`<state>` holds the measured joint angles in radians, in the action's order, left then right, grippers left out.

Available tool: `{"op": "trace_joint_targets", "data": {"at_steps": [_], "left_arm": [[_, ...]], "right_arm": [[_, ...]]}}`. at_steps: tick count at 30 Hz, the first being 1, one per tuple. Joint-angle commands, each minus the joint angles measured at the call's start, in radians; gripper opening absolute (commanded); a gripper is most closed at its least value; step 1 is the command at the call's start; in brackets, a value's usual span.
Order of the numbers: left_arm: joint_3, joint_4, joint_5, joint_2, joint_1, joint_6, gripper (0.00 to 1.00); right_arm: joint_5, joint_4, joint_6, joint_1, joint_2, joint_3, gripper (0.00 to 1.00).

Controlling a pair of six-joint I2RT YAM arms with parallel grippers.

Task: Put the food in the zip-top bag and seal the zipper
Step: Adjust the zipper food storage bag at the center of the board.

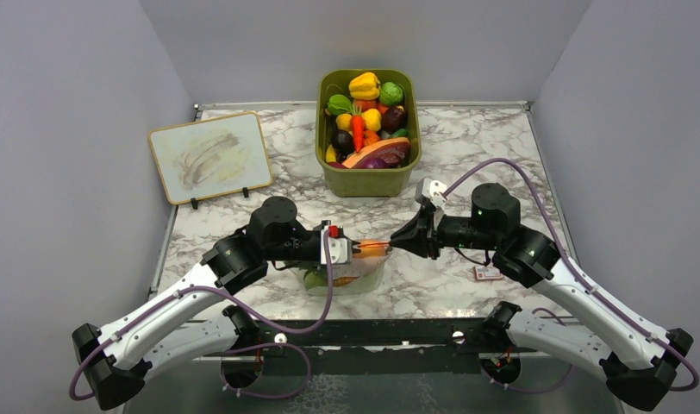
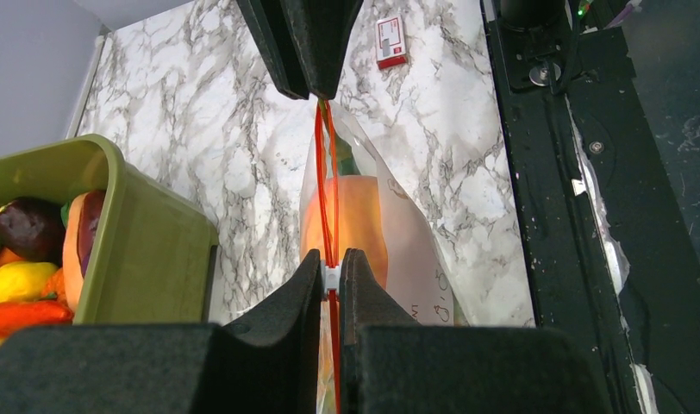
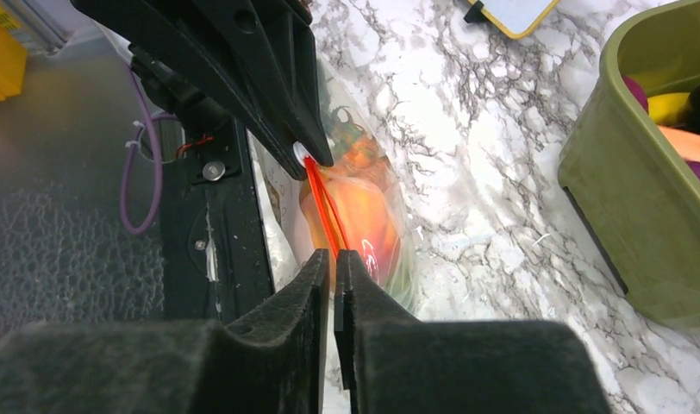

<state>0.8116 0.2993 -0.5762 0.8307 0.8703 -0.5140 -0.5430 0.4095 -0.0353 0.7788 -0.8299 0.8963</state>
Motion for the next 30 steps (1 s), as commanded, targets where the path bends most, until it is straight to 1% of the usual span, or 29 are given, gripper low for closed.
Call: {"op": "trace_joint_targets", "data": {"at_steps": [1,2,3,5,8,10,11,17,24,30], "left_arm": [[0.041,-0.048,-0.034,-0.006,-0.004,0.008,0.0],[0.043,-0.049,-0.03,-0.005,-0.004,0.008,0.0],[0.045,-0.051,-0.028,-0.005,-0.004,0.009,0.0],[0.05,-0.053,-0.025,-0.005,-0.004,0.008,0.0],[0.056,-0.057,-0.025,-0.003,-0.004,0.008,0.0],[0.055,-0.059,-0.027,-0.002,-0.004,0.008,0.0],[0.056,-0.062,-0.027,-0.003,-0.004,0.009,0.0],[0.048,-0.074,-0.027,-0.003,-0.004,0.018,0.0],[0.033,-0.09,-0.034,0.002,-0.005,0.021,0.0],[0.025,-0.118,-0.051,0.007,-0.004,0.034,0.0]], "right_arm": [[0.029,0.022,0.019,-0.001,-0.01,0.015,0.21],[0.03,0.03,0.022,-0.001,-0.009,0.018,0.24],[0.029,0.037,0.028,-0.001,-0.008,0.02,0.24],[0.032,0.047,0.04,-0.001,0.001,0.019,0.22],[0.029,0.039,0.051,-0.001,0.019,0.004,0.14],[0.027,0.019,0.056,-0.001,0.029,-0.011,0.04],[0.026,0.014,0.058,-0.001,0.03,-0.016,0.01],[-0.008,-0.026,0.062,-0.001,0.038,-0.003,0.01],[-0.053,-0.076,0.038,-0.001,0.035,0.053,0.01],[-0.095,-0.154,0.02,-0.001,0.012,0.033,0.01]]}}
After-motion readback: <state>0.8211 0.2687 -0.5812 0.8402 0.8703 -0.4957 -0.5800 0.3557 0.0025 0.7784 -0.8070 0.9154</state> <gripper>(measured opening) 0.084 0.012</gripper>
